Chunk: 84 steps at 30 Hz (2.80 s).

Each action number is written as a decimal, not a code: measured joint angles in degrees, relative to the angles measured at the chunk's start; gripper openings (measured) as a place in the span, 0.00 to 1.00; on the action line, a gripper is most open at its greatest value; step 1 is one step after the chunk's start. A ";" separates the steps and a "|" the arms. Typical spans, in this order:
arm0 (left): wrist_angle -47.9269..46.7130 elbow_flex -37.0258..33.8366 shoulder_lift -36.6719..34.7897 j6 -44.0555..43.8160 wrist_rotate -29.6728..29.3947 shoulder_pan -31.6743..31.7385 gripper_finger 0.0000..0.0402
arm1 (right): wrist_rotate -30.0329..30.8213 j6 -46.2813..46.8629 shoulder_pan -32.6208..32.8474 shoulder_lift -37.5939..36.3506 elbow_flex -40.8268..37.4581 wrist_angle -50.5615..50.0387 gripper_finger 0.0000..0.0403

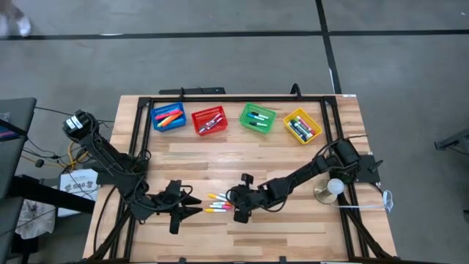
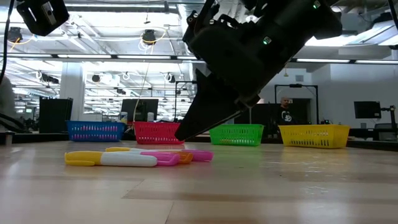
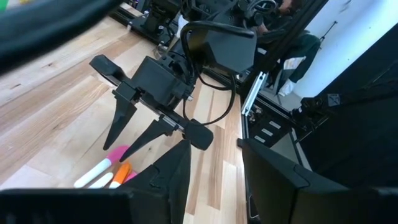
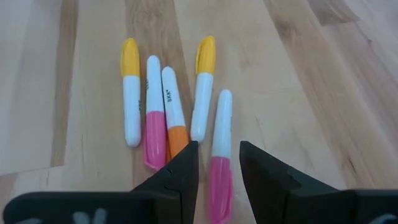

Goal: Pick & Place Markers
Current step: Put the top small pink highlighter pen into the green bin

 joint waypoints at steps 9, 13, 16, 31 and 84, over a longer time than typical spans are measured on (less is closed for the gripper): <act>0.83 0.02 0.00 -0.47 0.00 0.02 0.36 | -0.74 -0.37 -0.14 1.84 -0.09 -1.18 0.28; 1.67 0.04 -0.07 -1.51 0.02 0.02 0.36 | -1.72 0.02 -0.03 2.67 0.02 -0.86 0.29; 1.83 0.04 -0.07 -1.56 0.02 0.02 0.36 | -1.21 0.09 0.00 2.69 0.02 -0.88 0.29; 2.04 0.04 -0.09 -1.40 -0.02 0.59 0.36 | -6.18 4.64 -3.22 2.50 0.20 -2.29 0.11; 1.83 0.04 2.08 1.63 -11.04 7.62 0.36 | -16.33 -27.26 -49.95 -20.19 0.00 -32.34 0.13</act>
